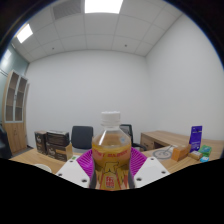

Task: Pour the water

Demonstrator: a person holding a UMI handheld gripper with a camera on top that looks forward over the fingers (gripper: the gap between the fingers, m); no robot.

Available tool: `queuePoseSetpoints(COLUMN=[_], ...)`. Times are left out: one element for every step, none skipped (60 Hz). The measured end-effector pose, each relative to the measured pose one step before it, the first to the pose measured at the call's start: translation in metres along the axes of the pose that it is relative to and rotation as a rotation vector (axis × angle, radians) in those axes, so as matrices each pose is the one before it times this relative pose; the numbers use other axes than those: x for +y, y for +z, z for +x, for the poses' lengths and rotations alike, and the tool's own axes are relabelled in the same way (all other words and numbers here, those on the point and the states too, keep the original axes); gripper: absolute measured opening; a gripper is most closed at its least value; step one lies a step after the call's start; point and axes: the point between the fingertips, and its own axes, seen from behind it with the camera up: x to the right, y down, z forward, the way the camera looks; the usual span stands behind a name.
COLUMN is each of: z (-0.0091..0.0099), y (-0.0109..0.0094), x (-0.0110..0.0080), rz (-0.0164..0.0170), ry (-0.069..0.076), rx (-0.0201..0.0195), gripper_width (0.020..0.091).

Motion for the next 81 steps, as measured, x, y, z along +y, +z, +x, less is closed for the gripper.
queuePoseSetpoints(z=[0.00503,0.00416,0.00314,0.00186,0.00555,0.00044,-0.01266,-0.00049,-0.00071,0.00036,-0.00066,0.00064,0.00498,-0.00543,0.00048,0.00022,-0.00006,0.00044,0.00315,-0.00113,0.00005,0.00047,-0.00128,0.00022,0.00043,0.00004,-0.00001,-0.00019,-0.00012,-0.00065,-0.00059,-0.00026,-0.00015,0.00206,-0.00022,-0.0001,0.00042,0.00035,0.00061,0.00108,-0.00289,-0.00068,-0.00004,0.00038,0.001,0.00128,0.00131,0.00299,0.00109,0.00053,-0.00001,0.00199,-0.0014,-0.00276,-0.00305,-0.00426,-0.00496,-0.00647,-0.0057,-0.00402,-0.00598,-0.0053,-0.00477,-0.00483,-0.0039,-0.00384,-0.00301,-0.00347,-0.00323,-0.00067,-0.00289,-0.00304,-0.00332,-0.00342,-0.00346,-0.0019,-0.00354,-0.00182,-0.00269,-0.00187,-0.00124], y=[0.00353,0.00351,0.00286,0.00231,0.0068,0.00289,-0.00423,0.00147,0.0018,0.00136,0.00143,0.00102,0.00183,-0.00229,0.00026,0.00036,0.00042,0.00034,0.00184,-0.00179,-0.00072,-0.00048,0.00142,0.0003,-0.00015,-0.00007,-0.00021,-0.00021,-0.00049,-0.0004,-0.00024,-0.00025,-0.00025,-0.00073,-0.00045,-0.00084,-0.00112,-0.00134,-0.00194,-0.00218,-0.00209,-0.00333,-0.00381,-0.00374,-0.00435,-0.00452,-0.00461,-0.00534,-0.00552,-0.00592,-0.00629,-0.00953,-0.00765,-0.00816,-0.00841,-0.00874,-0.0087,-0.0081,-0.00886,-0.0116,-0.00848,-0.00856,-0.00815,-0.00722,-0.00719,-0.00646,-0.00603,-0.00574,-0.00557,-0.00555,-0.00413,-0.00378,-0.00376,-0.00339,-0.00299,-0.00275,-0.00293,-0.00272,-0.00227,-0.00199,-0.00154], x=[0.01216,0.0116,0.01028,0.0093,0.01693,0.0066,0.00632,0.00508,0.00427,0.00429,0.00459,0.00253,0.00169,0.00411,0.0041,-0.00196,-0.0011,0.00199,-0.00367,0.00134,0.00137,-0.00011,-0.00098,-0.00048,-0.00016,0.00009,0.00013,-0.00032,0.00031,0.00004,0.00009,-0.00004,0.00012,0.00003,-0.00025,-0.00036,-0.00125,-0.00139,-0.00149,-0.00161,-0.00144,-0.00136,-0.00136,-0.00113,-0.00094,-0.00092,-0.00051,-0.00024,0.00003,0.00012,-0.00009,-0.00104,0.00011,0.00015,0.00016,0.00031,0.0004,-0.00049,0.00077,0.00037,-0.0003,-0.0003,-0.0003,0.0,0.00008,-0.00004,-0.00026,0.00067,0.00099,0.00127,0.00146,0.0018,0.00181,0.00101,0.00115,0.00184,0.00078,0.00122,0.00054,0.00103,0.00125], rz=[-0.02637,-0.02521,-0.02346,-0.0205,-0.01194,-0.01429,-0.01479,-0.01324,-0.01146,-0.01043,-0.00765,-0.0042,-0.00256,0.00091,-0.00348,0.01299,0.009,-0.00382,0.00284,0.00227,-0.00106,0.0043,0.002,0.00225,0.00172,-0.00016,-0.0011,-0.00092,-0.00324,-0.00325,-0.00298,-0.00268,-0.00342,-0.00463,-0.00199,-0.00112,0.00222,0.00355,0.00269,0.00163,0.00155,-0.00071,-0.00201,-0.00239,-0.00371,-0.00546,-0.00654,-0.00889,-0.00772,-0.00631,-0.00519,-0.0048,-0.00225,-0.00174,-0.00287,-0.00253,-0.00095,-0.00239,-0.00143,0.00076,0.00334,0.00418,0.00297,0.00176,0.00223,0.00285,0.00129,-0.00045,-0.00163,-0.00236,-0.00439,-0.00609,-0.00501,-0.00306,-0.00123,0.00086,0.00012,0.00161,0.00216,0.00174,0.00183], ry=[-0.0015,-0.001,0.0011,0.0042,0.0047,0.0076,0.0049,0.0054,0.0045,0.0025,0.0005,-0.0026,-0.0058,-0.0072,-0.0076,-0.001,0.0025,-0.0003,0.0061,0.0079,0.0073,0.0078,0.0059,0.0051,0.0033,0.0007,-0.0012,-0.0029,-0.0026,-0.0041,-0.0052,-0.0051,-0.0035,-0.0018,-0.0022,-0.0009,0.0019,0.0034,0.005,0.0058,0.004,0.0029,0.0021,0.0023,0.0023,0.0018,0.0012,0.0015,0.0021,0.0033,0.0043,0.0056,0.0068,0.0068,0.007,0.0075,0.0076,0.0064,0.0056,0.0043,0.0031,0.0002,-0.0029,-0.0039,-0.0034,-0.0026,-0.0012,-0.0012,0.0014,0.0047,0.0051,0.0053,0.0056,0.0064,0.0058,0.0048,0.0024,0.0004,-0.0018,-0.0042,-0.0048], rx=[0.0028,-0.00044,-0.003,-0.00577,-0.0085,-0.00883,-0.00529,-0.00963,-0.00768,-0.00547,-0.00275,-0.00095,-0.00147,0.00215,-0.00013,-0.00125,-0.00272,-0.00023,-0.00332,-0.00207,-0.00165,-0.00113,-0.00061,-0.00204,-0.0017,-0.0019,-0.00079,-0.00038,-0.00124,0.00026,0.00114,0.00288,0.00387,0.00339,0.00289,0.00313,0.0041,0.0028,0.00279,0.00503,0.00025,-0.00146,-0.00014,0.00174,0.00283,0.00253,0.00276,0.00122,0.00263,0.0013,-0.00107,-0.00442,-0.00582,-0.00876,-0.01286,-0.01521,-0.01699,-0.01424,-0.01607,-0.01329,-0.01352,-0.01282,-0.01109,-0.00964,-0.00788,-0.00797,-0.00871,-0.00557,-0.00444,-0.00578,-0.00547,-0.00706,-0.00863,-0.01092,-0.01201,-0.01318,-0.01183,-0.01304,-0.01136,-0.00945,-0.00713], gripper_width=[0.0439,0.0439,0.0438,0.044,0.044,0.0439,0.0439,0.0439,0.0439,0.0438,0.0439,0.044,0.044,0.0459,0.0461,0.046,0.0459,0.046,0.0459,0.046,0.0462,0.0463,0.0462,0.0471,0.0476,0.0485,0.05,0.0512,0.054,0.0558,0.0575,0.0594,0.0608,0.063,0.0671,0.072,0.0773,0.0819,0.0855,0.0858,0.0852,0.0847,0.0846,0.0844,0.0844,0.0846,0.0845,0.0847,0.0847,0.085,0.0844,0.0842,0.0839,0.0841,0.0838,0.0838,0.0838,0.0837,0.0836,0.0838,0.0838,0.0836,0.0839,0.0839,0.0838,0.0838,0.0838,0.0838,0.0836,0.0836,0.0836,0.0835,0.0835,0.0835,0.0836,0.0836,0.0837,0.0838,0.0838,0.0839,0.0838])
